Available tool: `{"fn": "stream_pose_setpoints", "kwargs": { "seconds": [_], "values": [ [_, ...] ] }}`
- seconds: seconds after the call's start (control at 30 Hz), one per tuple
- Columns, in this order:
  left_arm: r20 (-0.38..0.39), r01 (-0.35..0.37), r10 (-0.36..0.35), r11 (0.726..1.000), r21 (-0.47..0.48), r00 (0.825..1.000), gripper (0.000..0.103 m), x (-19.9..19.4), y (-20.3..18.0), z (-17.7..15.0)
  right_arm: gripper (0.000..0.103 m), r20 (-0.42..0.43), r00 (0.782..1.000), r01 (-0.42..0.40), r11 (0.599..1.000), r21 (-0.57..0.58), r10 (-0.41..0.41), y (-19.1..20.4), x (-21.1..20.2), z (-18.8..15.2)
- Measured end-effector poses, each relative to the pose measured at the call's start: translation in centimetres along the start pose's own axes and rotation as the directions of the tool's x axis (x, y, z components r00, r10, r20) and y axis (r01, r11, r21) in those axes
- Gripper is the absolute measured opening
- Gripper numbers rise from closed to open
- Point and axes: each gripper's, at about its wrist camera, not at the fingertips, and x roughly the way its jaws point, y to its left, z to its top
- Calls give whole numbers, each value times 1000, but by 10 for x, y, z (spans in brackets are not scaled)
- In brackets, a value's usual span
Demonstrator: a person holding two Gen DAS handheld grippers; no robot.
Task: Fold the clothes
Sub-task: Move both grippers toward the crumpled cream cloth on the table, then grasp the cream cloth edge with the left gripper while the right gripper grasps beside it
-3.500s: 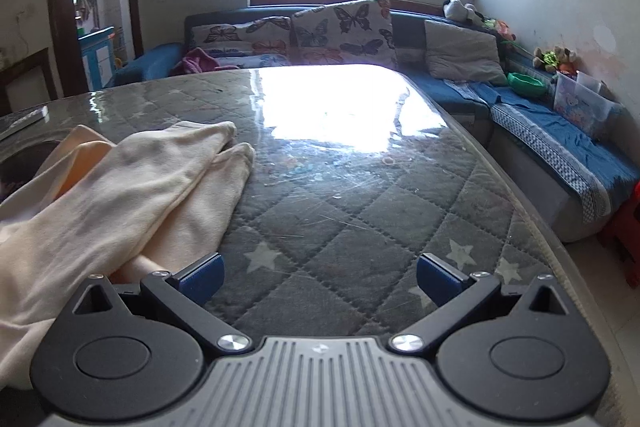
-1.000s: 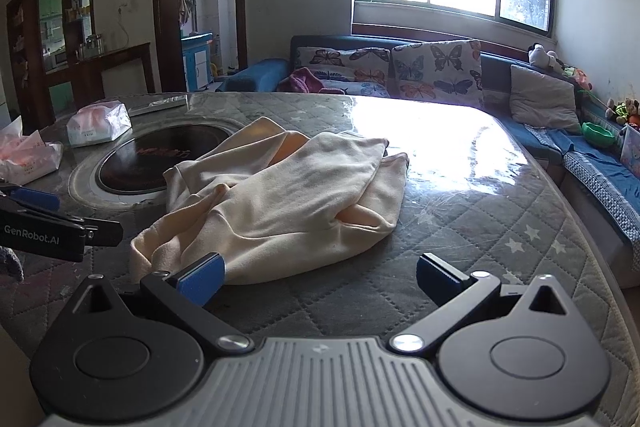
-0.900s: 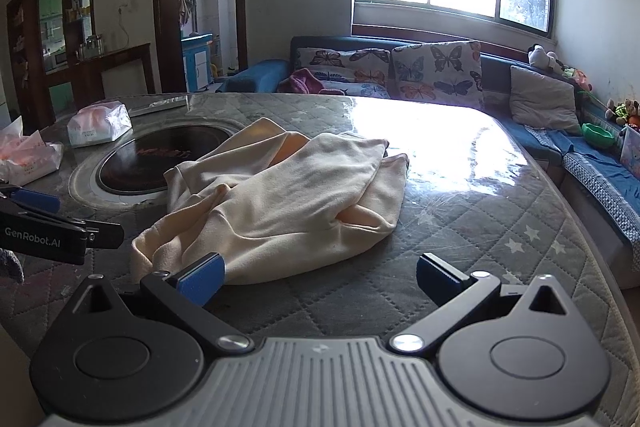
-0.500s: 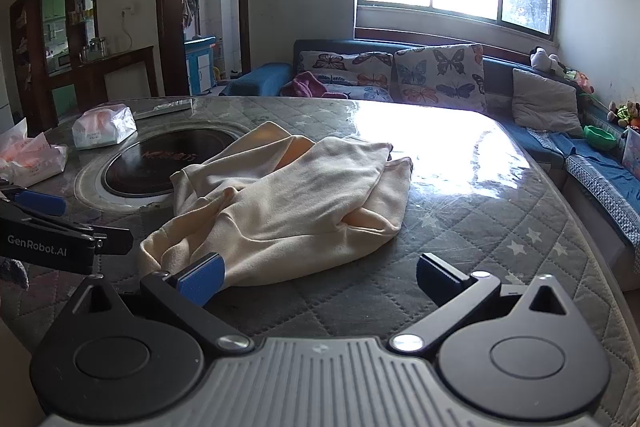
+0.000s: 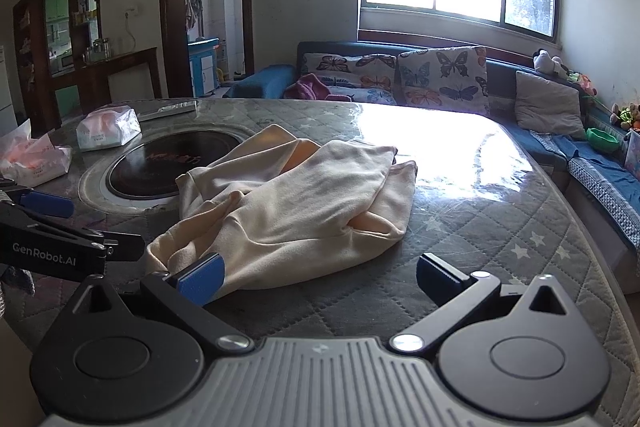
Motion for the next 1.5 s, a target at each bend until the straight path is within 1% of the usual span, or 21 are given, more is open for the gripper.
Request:
{"fn": "stream_pose_setpoints", "kwargs": {
  "seconds": [0.7, 1.03, 1.5],
  "values": [
    [-11, 22, -22, 1000, 22, 1000, 103, 7, -5, 10, 103, -17, 999, -30, 999, -20, 29, 5, 7, 6],
    [-22, 27, -27, 999, 42, 999, 103, 19, -7, 21, 103, -31, 999, -38, 999, -29, 38, 5, 19, 13],
    [-45, 38, -36, 998, 45, 998, 103, 36, -6, 30, 103, -52, 998, -46, 999, -29, 44, 3, 35, 20]
  ]
}}
